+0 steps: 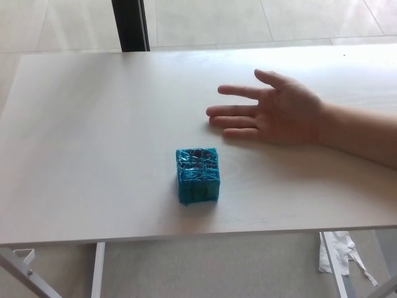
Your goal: The robot uses its right hand to pick up a cube kept in the middle of the desk infront of it and hands it to a person
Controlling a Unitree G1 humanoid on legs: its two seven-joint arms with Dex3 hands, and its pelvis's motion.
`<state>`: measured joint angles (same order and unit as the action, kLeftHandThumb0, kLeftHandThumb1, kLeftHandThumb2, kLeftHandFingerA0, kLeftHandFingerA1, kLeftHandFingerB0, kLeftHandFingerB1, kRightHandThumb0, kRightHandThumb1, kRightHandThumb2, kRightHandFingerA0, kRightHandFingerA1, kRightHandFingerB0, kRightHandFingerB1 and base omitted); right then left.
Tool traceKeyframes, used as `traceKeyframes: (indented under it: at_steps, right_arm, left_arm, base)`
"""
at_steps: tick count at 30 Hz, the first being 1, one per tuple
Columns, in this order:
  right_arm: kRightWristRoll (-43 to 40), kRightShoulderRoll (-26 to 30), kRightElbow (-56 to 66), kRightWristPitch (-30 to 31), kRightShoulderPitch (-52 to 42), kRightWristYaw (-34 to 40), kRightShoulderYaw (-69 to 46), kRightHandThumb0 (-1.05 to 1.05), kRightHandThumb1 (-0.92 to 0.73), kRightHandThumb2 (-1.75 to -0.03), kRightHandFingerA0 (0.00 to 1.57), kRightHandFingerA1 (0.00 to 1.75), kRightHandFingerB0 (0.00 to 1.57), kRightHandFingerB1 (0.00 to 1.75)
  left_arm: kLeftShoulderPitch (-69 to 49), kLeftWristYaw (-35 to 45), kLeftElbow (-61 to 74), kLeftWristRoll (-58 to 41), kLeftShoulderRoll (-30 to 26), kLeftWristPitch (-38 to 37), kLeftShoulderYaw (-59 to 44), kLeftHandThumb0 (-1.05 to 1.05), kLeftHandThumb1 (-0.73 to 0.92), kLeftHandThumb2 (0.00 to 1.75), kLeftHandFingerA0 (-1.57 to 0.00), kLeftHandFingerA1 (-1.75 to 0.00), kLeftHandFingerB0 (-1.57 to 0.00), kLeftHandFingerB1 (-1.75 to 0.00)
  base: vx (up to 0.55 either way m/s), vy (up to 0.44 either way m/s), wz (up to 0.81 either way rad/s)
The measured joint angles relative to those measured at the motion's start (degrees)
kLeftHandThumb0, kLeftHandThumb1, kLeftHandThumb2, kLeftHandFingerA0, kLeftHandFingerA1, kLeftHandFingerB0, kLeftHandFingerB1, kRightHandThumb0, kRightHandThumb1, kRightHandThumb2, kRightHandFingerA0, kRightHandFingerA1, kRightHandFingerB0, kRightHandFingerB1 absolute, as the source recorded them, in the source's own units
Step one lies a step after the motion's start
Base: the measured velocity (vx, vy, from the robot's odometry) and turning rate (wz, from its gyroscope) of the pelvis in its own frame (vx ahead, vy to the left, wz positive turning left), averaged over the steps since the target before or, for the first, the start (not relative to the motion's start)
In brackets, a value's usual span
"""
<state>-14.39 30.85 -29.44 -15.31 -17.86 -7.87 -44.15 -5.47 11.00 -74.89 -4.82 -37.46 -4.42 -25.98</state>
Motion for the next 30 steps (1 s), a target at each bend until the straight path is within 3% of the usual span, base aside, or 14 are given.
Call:
traceKeyframes:
  at_steps: [2, 3, 7, 9, 10, 11, 12, 16, 17, 19, 20, 22, 23, 30]
  right_arm:
    - [-0.01, -0.29, 3.9, 0.2, 0.56, 0.14, 0.1, -0.77, -0.47, -0.85, 0.45, 0.54, 0.34, 0.46]
    - [-0.02, -0.41, 5.91, 0.33, 0.9, 0.2, 0.22, -0.7, -0.55, -0.58, 0.49, 0.44, 0.38, 0.32]
    - [-0.1, -0.9, 13.58, 0.88, 2.96, 0.28, 1.46, -0.69, -0.49, -0.83, 0.38, 0.51, 0.25, 0.43]
    - [-0.17, -1.2, 17.48, 1.21, 4.75, 0.28, 2.97, -0.63, -0.58, -0.57, 0.37, 0.39, 0.3, 0.3]
    - [-0.25, -1.36, 19.12, 1.43, 5.58, 0.27, 3.74, -0.68, -0.46, -0.81, 0.28, 0.5, 0.21, 0.42]
    - [-0.27, -1.51, 20.67, 1.65, 6.5, 0.27, 4.59, -0.69, -0.47, -0.82, 0.27, 0.5, 0.19, 0.41]
    - [-0.25, -1.79, 23.04, 2.06, 8.07, 0.29, 6.18, -0.67, -0.59, -0.58, 0.29, 0.4, 0.24, 0.28]
    - [0.43, -3.2, 29.79, 3.61, 14.1, 0.31, 12.4, -0.71, -0.59, -0.59, 0.24, 0.46, 0.29, 0.33]
    - [0.74, -3.79, 31.41, 4.04, 15.91, 0.31, 14.38, -0.7, -0.59, -0.59, 0.23, 0.46, 0.27, 0.33]
    - [1.57, -5.08, 34.49, 5.04, 19.77, 0.29, 18.81, -0.7, -0.6, -0.59, 0.23, 0.44, 0.26, 0.31]
    - [2.0, -5.78, 35.76, 5.46, 21.43, 0.29, 20.78, -0.73, -0.59, -0.58, 0.22, 0.45, 0.28, 0.33]
    - [3.2, -7.2, 38.24, 6.55, 25.24, 0.21, 25.53, -0.76, -0.61, -0.59, 0.22, 0.46, 0.29, 0.32]
    - [3.7, -7.85, 39.0, 6.98, 26.66, 0.2, 27.32, -0.78, -0.6, -0.59, 0.21, 0.49, 0.29, 0.33]
    - [8.71, -12.2, 41.37, 10.98, 36.83, -0.06, 41.89, -0.79, -0.63, -0.6, 0.28, 0.56, 0.31, 0.34]
  left_arm:
    - [0.06, 0.0, 0.0, 0.0, 0.01, 0.0, 0.04, -0.63, 0.58, 0.58, -0.81, -0.66, -0.59, -0.43]
    - [0.09, 0.0, 0.0, 0.0, 0.01, 0.0, 0.04, -0.65, 0.58, 0.58, -0.82, -0.69, -0.59, -0.42]
    - [0.18, 0.0, -0.01, 0.0, 0.02, 0.0, 0.07, -0.64, 0.58, 0.58, -0.8, -0.67, -0.59, -0.43]
    - [0.25, 0.0, 0.0, 0.0, 0.04, 0.0, 0.11, -0.65, 0.58, 0.58, -0.77, -0.68, -0.6, -0.43]
    - [0.3, 0.01, 0.0, 0.0, 0.06, -0.01, 0.13, -0.67, 0.46, 0.88, -0.71, -0.74, -0.51, -0.56]
    - [0.33, 0.01, 0.0, 0.0, 0.07, -0.01, 0.14, -0.66, 0.59, 0.58, -0.75, -0.73, -0.55, -0.42]
    - [0.37, 0.01, 0.0, 0.0, 0.08, -0.01, 0.17, -0.67, 0.59, 0.58, -0.74, -0.72, -0.56, -0.43]
    - [0.37, 0.01, 0.0, 0.0, 0.16, -0.01, 0.22, -0.64, 0.6, 0.58, -0.71, -0.69, -0.56, -0.43]
    - [0.37, 0.01, -0.01, 0.0, 0.18, -0.01, 0.24, -0.64, 0.47, 0.89, -0.67, -0.72, -0.51, -0.56]
    - [0.38, 0.01, 0.0, 0.01, 0.29, -0.02, 0.31, -0.64, 0.6, 0.58, -0.69, -0.66, -0.59, -0.43]
    - [0.37, 0.01, 0.0, 0.01, 0.34, -0.02, 0.36, -0.68, 0.46, 0.88, -0.69, -0.74, -0.54, -0.57]
    - [0.34, 0.01, -0.01, 0.02, 0.53, -0.03, 0.47, -0.66, 0.6, 0.58, -0.74, -0.71, -0.59, -0.43]
    - [0.28, 0.01, -0.03, 0.03, 0.65, -0.02, 0.53, -0.67, 0.47, 0.88, -0.7, -0.74, -0.52, -0.56]
    - [0.28, 0.01, -0.04, 0.06, 1.47, -0.03, 1.14, -0.63, 0.62, 0.59, -0.7, -0.69, -0.58, -0.43]
  base:
    - [0.0, 0.0, 0.0]
    - [0.0, 0.0, 0.0]
    - [0.0, 0.0, 0.0]
    - [0.0, 0.0, 0.0]
    - [0.0, 0.0, 0.0]
    - [0.0, 0.0, 0.0]
    - [0.0, 0.0, 0.0]
    - [0.0, 0.0, 0.0]
    - [0.0, 0.0, 0.0]
    - [0.0, 0.0, 0.0]
    - [0.0, 0.0, 0.0]
    - [0.0, 0.0, 0.0]
    - [0.0, 0.0, 0.0]
    - [0.0, 0.0, 0.0]
